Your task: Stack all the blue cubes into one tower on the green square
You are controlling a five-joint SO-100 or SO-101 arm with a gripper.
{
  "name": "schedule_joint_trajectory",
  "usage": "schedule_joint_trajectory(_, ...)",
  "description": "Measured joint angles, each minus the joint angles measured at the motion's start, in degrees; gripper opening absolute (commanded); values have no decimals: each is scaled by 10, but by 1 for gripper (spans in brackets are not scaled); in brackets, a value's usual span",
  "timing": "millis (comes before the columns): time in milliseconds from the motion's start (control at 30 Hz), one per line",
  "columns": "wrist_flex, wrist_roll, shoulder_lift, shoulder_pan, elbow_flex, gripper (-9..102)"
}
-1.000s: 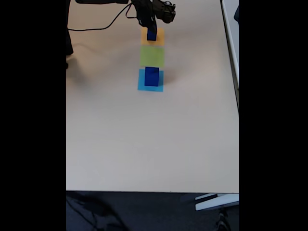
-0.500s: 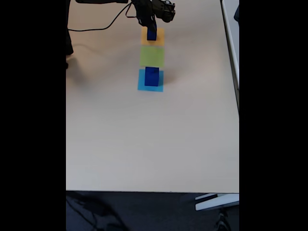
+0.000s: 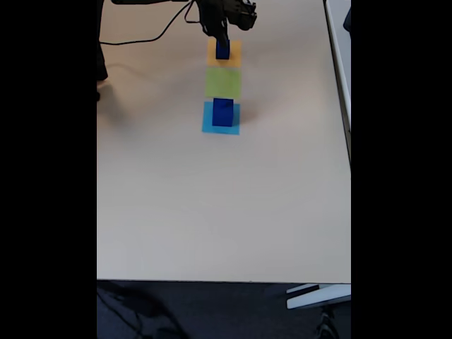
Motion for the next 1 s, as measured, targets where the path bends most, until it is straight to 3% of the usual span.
schedule_joint_trajectory(233,25,-8,-43,0,-81,5)
schedule_joint_trajectory(667,105,-11,-67,-7,-85,5)
schedule_joint_trajectory(1000,113,-25,-68,-3,-102,6)
